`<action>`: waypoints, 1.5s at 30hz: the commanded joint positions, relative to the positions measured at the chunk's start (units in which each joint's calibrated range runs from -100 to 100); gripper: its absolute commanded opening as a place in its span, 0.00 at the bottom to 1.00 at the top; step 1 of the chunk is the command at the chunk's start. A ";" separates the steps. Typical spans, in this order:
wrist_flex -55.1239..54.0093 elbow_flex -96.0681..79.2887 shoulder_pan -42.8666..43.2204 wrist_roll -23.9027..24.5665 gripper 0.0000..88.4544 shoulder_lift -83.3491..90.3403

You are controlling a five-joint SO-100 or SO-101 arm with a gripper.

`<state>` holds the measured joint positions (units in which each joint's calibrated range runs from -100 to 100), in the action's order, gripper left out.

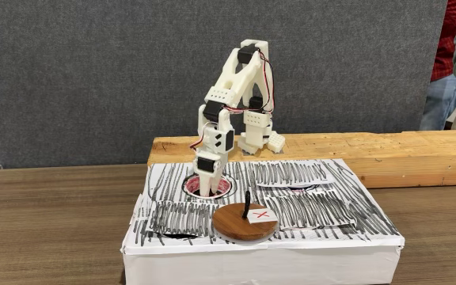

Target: Pick the brown debris from the hole.

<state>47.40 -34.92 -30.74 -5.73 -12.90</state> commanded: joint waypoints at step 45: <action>0.03 1.80 -0.62 -0.25 0.01 19.10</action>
<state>47.22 -33.66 -30.44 -5.62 -5.25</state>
